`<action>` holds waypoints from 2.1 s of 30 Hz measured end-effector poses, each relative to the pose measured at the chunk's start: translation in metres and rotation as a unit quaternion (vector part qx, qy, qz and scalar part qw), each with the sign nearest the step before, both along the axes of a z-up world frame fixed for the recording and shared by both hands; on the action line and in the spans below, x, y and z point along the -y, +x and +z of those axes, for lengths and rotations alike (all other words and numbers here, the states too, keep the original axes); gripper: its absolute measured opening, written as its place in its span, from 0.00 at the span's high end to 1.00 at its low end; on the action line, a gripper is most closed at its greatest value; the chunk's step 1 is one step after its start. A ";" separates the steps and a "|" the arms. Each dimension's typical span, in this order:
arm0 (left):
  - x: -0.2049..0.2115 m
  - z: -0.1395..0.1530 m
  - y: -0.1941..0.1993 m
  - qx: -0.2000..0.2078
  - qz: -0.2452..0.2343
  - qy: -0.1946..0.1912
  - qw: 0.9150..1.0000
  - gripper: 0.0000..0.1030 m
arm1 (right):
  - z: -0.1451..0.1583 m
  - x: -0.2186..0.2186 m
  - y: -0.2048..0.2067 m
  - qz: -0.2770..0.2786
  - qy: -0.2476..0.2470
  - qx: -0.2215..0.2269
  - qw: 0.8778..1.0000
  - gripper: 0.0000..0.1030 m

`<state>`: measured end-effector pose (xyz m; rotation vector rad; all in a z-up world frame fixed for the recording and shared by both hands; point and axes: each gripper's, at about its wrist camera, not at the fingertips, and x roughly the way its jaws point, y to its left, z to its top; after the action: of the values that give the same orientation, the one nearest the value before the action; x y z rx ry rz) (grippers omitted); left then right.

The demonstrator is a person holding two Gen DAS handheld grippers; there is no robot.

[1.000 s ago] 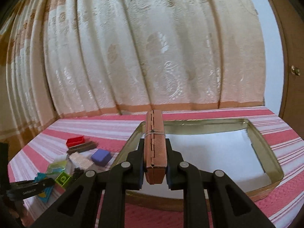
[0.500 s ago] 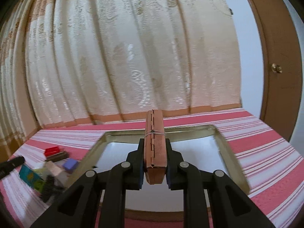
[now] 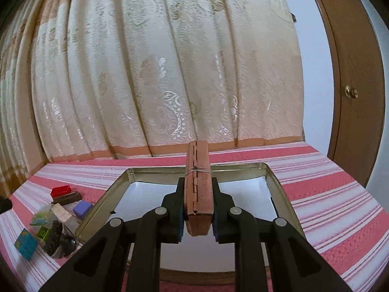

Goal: Organize rigid objects
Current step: 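Carry the copper block toward the tin with the right tool while the left tool grasps the teal brick, then place the teal brick and copper block into the tin, opening both tools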

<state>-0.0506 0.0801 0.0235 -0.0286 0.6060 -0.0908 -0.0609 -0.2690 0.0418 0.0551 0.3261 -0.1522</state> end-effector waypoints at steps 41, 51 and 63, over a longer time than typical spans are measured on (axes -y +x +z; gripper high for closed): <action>0.207 0.016 0.041 0.011 -0.184 -0.024 0.983 0.60 | -0.009 0.072 0.009 -0.058 0.011 -0.043 0.997 0.81; 0.279 -0.009 0.075 -0.020 -0.195 -0.015 0.980 0.60 | -0.022 0.069 0.025 -0.045 0.011 -0.089 0.995 0.81; 0.275 -0.020 0.085 -0.023 -0.157 0.017 0.987 0.60 | -0.029 0.072 0.034 -0.029 0.029 -0.112 0.993 0.81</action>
<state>0.0347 -0.1951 0.0032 0.0988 0.6551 -0.3866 -0.0274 -0.3408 0.0131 0.1057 0.5531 -0.2072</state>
